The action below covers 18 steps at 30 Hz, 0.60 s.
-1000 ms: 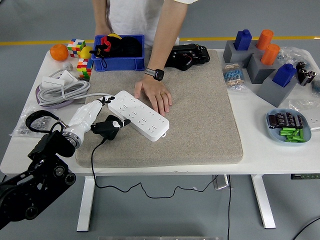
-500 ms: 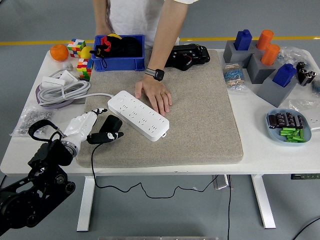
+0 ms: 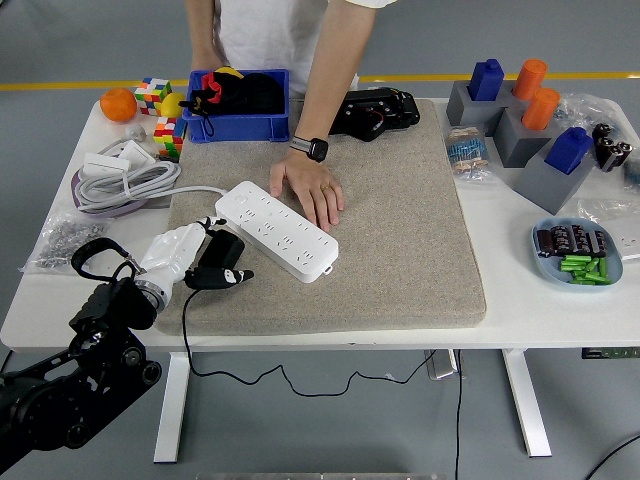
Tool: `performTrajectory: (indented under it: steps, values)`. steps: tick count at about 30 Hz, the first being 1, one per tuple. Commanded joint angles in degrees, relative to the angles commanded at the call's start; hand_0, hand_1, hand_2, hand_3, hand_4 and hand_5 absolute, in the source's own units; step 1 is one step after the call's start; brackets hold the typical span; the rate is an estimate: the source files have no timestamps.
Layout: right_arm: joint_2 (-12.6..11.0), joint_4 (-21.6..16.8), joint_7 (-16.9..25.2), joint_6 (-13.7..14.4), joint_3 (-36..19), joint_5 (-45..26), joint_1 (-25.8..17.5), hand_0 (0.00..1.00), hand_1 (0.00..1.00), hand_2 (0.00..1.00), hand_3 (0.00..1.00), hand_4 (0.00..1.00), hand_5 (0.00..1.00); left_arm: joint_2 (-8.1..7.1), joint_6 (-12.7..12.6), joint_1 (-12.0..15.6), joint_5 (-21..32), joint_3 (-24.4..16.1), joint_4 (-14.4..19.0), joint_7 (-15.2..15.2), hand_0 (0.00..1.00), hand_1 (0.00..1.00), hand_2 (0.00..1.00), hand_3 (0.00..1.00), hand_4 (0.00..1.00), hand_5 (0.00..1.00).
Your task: Press the white button,pick up the black plug,place it near the board,insert it into the board
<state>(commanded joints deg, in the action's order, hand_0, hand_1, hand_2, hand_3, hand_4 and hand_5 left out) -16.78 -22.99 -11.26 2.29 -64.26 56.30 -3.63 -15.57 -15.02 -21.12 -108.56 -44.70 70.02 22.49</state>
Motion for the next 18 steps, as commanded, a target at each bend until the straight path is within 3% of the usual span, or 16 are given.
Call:
performTrajectory:
  steps: [4,5,10,11,16,18]
  values:
    - [0.0,0.0,0.0,0.0,0.1,0.0,0.0,0.702,0.643,0.653,0.601,0.673,0.419,0.32,0.5,-0.9,0.1,0.9,-1.6,0.2,0.654,0.769,0.747,0.852,0.998,0.454]
    - [0.0,0.0,0.0,0.0,0.1,0.0,0.0,0.702,0.643,0.653,0.6,0.673,0.419,0.36,0.4,-1.0,0.1,0.9,-1.9,0.2,0.648,0.756,0.74,0.836,0.924,0.28]
    - [0.0,0.1,0.0,0.0,0.0,0.1,0.0,0.702,0.643,0.653,0.6,0.673,0.419,0.32,0.5,-1.7,-0.1,1.0,-2.6,0.4,0.648,0.756,0.74,0.836,0.924,0.28]
    - [0.0,0.1,0.0,0.0,0.0,0.1,0.0,0.701,0.642,0.653,0.598,0.673,0.419,0.27,0.4,-1.8,-0.1,1.0,-2.6,0.4,0.591,0.712,0.708,0.78,0.878,0.226]
    - [0.0,0.0,0.1,0.0,-0.1,0.1,0.1,0.701,0.642,0.653,0.598,0.673,0.419,0.09,0.0,-2.0,-0.6,0.9,-2.6,0.2,0.591,0.712,0.708,0.78,0.878,0.226]
    - [0.0,0.0,0.1,0.0,0.0,0.1,0.1,0.701,0.643,0.653,0.597,0.674,0.419,0.05,-0.1,-2.1,-0.4,0.9,-2.5,0.0,0.541,0.679,0.681,0.748,0.826,0.166]
